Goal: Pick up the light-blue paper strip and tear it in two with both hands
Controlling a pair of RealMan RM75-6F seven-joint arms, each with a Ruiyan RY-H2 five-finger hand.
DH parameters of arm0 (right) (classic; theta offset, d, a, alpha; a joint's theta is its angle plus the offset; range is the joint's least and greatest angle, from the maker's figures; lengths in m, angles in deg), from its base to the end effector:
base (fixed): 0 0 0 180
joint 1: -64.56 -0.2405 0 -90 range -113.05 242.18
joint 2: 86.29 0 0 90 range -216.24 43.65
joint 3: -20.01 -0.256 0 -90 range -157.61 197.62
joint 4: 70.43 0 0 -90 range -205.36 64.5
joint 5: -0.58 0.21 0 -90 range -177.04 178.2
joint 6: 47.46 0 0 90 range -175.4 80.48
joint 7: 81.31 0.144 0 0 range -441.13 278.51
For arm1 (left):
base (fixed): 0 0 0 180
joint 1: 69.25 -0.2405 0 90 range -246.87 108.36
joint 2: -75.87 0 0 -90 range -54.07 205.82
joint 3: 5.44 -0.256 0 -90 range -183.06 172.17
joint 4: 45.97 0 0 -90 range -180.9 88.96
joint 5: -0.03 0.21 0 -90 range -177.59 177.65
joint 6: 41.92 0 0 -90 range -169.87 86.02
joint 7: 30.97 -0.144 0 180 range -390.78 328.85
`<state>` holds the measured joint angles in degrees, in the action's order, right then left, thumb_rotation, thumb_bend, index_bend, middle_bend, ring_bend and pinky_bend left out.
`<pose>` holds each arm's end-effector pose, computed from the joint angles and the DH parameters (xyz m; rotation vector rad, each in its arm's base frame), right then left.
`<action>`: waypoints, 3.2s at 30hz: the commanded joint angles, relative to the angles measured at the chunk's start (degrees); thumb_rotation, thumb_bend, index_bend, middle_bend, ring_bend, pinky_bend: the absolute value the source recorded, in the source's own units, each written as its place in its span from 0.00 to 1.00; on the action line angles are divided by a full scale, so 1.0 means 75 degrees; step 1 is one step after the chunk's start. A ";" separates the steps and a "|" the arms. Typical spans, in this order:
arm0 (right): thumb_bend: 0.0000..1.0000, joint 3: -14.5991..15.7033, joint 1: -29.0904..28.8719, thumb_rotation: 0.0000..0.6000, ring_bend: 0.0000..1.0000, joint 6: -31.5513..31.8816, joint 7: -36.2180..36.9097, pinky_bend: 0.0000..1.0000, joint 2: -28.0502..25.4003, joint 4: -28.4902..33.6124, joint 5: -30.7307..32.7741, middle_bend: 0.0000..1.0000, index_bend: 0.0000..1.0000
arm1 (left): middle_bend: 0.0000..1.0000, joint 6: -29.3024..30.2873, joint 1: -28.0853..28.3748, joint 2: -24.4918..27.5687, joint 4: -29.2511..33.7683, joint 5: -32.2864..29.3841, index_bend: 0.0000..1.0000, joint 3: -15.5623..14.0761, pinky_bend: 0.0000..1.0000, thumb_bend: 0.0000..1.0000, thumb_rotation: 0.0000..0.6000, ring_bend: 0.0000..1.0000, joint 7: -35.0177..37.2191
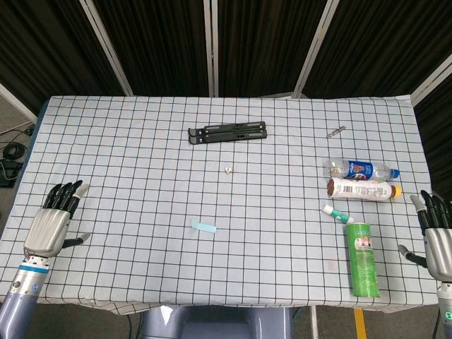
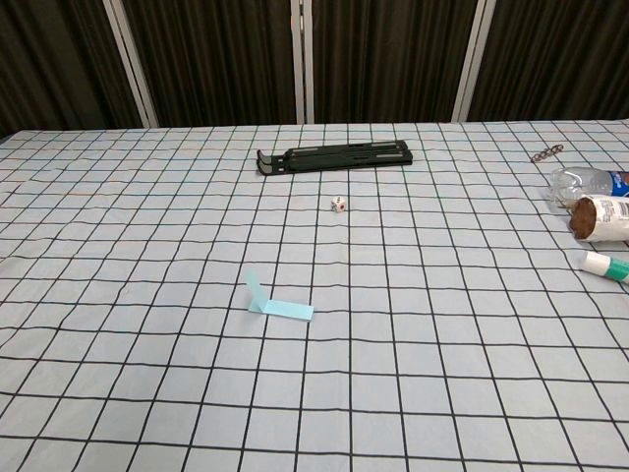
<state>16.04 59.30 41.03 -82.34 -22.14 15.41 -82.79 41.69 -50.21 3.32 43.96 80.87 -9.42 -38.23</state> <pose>-0.3313 -0.1885 0.1847 1.3330 -0.7549 0.8439 -0.2775 0.2283 0.0997 -1.5640 -0.8587 -0.9245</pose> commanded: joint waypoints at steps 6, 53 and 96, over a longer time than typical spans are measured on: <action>0.00 -0.0100 0.0045 1.00 0.00 -0.0041 -0.0036 0.00 -0.0105 0.0138 0.0082 0.00 0.00 | 0.00 -0.0993 0.0743 -0.0273 -0.0701 0.0768 0.10 0.0268 0.00 0.00 1.00 0.00 0.0333; 0.00 -0.0465 0.0127 1.00 0.00 -0.0407 0.0032 0.00 -0.0227 0.0114 0.0570 0.00 0.00 | 0.00 -0.1883 0.4364 -0.3816 -0.6373 0.3991 0.50 -0.0525 0.00 0.39 1.00 0.00 0.2361; 0.00 -0.1097 -0.2353 1.00 0.00 -0.4393 0.1869 0.00 -0.0678 0.1684 0.1063 0.00 0.09 | 0.00 -0.4338 0.5207 -0.1573 0.0067 -0.2554 0.91 0.2869 0.00 0.61 1.00 0.00 -0.2335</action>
<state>9.99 45.73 13.01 -71.91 -26.50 25.50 -77.65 12.27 -13.47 -11.58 37.34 72.69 6.29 -45.46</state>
